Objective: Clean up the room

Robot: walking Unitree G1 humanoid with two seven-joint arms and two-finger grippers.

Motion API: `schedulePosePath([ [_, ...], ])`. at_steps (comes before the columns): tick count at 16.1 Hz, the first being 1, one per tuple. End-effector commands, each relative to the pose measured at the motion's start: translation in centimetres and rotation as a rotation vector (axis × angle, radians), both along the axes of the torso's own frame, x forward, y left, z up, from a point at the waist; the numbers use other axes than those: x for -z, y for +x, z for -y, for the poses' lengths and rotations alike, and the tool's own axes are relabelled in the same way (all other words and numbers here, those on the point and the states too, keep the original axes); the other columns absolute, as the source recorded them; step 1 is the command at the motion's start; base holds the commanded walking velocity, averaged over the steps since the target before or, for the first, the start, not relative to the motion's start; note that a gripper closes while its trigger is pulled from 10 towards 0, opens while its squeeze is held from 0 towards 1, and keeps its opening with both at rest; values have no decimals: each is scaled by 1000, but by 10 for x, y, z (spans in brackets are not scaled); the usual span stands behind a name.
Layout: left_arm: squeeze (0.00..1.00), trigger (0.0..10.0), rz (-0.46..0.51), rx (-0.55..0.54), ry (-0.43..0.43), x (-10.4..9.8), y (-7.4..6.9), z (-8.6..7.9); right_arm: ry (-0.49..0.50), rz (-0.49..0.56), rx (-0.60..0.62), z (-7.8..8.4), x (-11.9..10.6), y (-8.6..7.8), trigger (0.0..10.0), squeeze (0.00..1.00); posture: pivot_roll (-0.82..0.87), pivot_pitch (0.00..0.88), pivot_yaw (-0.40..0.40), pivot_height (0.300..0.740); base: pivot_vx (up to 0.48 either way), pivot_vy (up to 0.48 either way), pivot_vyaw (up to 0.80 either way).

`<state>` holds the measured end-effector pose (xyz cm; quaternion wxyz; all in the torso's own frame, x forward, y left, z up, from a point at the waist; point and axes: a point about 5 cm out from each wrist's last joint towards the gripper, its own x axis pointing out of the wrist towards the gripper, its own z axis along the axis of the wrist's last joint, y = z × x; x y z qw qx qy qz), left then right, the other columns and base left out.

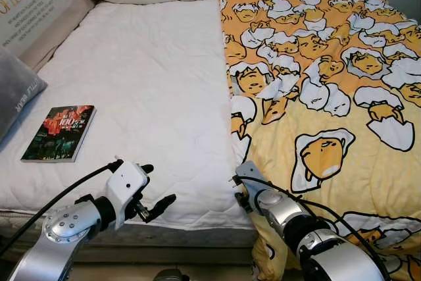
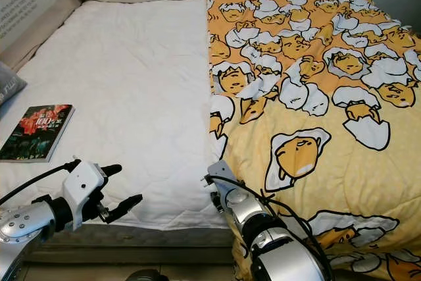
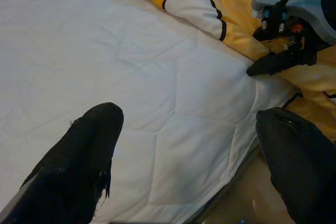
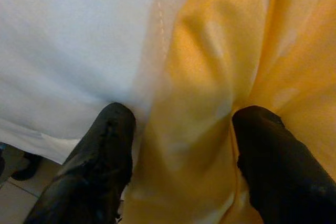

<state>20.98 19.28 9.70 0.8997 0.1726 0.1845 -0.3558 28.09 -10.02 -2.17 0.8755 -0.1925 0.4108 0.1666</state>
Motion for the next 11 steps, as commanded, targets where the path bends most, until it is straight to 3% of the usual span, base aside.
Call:
schedulePosePath([
  [1, 0, 10000, -10, 2, 6, 2, 0, -2, 5, 2, 12, 1, -1, 2, 0, 0, 205, 53, 32, 740, 0, 0, 0],
  [11, 0, 10000, -29, -16, 11, 30, 8, -8, 39, 23, 32, 8, -4, 6, 0, 0, 203, 34, 28, 740, 0, 0, 0],
])
